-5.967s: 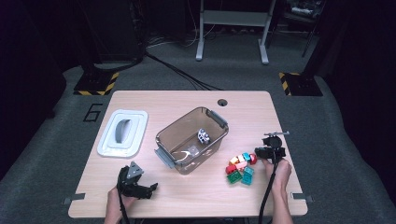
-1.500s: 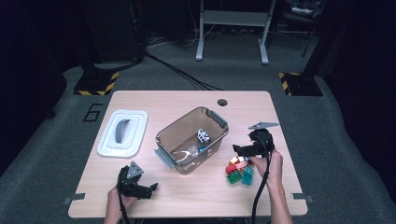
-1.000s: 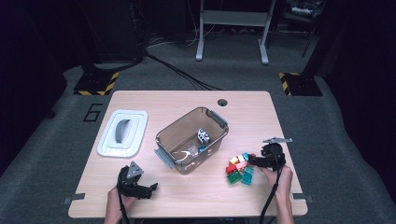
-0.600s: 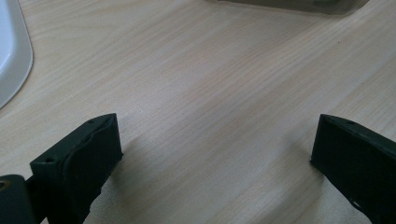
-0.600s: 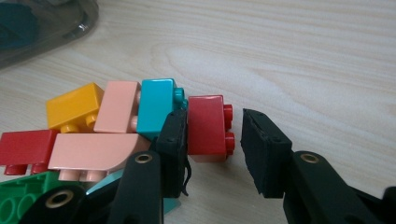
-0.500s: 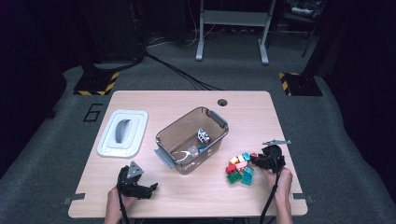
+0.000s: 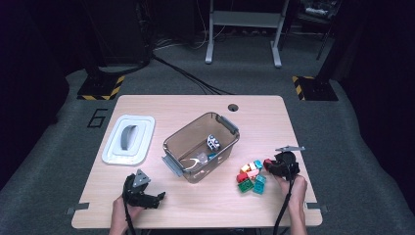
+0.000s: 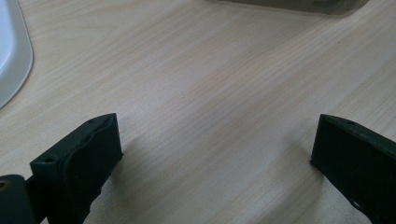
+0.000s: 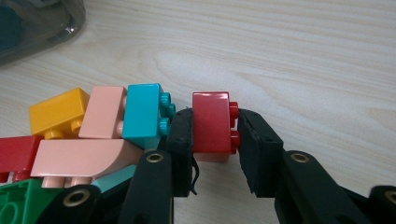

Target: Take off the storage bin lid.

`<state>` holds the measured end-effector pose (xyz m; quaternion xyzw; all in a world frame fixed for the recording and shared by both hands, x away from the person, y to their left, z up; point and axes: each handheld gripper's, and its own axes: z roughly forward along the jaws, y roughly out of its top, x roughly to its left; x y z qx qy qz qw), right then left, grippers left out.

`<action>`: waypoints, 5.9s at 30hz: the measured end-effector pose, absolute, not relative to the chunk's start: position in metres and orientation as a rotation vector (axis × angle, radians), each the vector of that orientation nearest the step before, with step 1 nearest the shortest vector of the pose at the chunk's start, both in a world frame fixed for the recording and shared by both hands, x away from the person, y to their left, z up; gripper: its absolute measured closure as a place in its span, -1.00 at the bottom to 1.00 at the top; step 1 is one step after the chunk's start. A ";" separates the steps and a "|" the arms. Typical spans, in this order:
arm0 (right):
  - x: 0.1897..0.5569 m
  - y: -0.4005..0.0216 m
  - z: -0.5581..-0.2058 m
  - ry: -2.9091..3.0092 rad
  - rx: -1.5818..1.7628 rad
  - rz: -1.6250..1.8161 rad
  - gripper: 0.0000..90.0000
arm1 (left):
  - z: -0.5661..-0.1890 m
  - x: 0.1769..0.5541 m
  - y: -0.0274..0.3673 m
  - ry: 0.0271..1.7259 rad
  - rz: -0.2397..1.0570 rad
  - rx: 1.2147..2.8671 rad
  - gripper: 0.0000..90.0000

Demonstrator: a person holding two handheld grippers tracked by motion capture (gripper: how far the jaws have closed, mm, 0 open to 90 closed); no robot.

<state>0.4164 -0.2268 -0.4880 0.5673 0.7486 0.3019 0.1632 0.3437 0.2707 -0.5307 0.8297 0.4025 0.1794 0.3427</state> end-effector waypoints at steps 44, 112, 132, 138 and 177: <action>0.442 -0.188 -0.409 2.138 1.402 1.043 0.49 | -0.531 0.343 0.269 1.062 0.465 2.136 -0.97; 0.450 -0.117 -0.377 2.299 1.212 1.045 -0.04 | -0.530 0.344 0.269 1.059 0.464 2.156 -0.97; 0.411 -0.188 -0.426 2.184 1.411 0.977 -0.76 | -0.530 0.344 0.269 1.060 0.462 2.154 -0.97; 0.418 -0.197 -0.455 2.182 1.503 0.938 -0.55 | -0.530 0.344 0.269 1.061 0.463 2.153 -0.97; 0.430 -0.205 -0.485 2.198 1.625 0.887 0.49 | -0.531 0.344 0.268 1.063 0.477 2.146 -0.97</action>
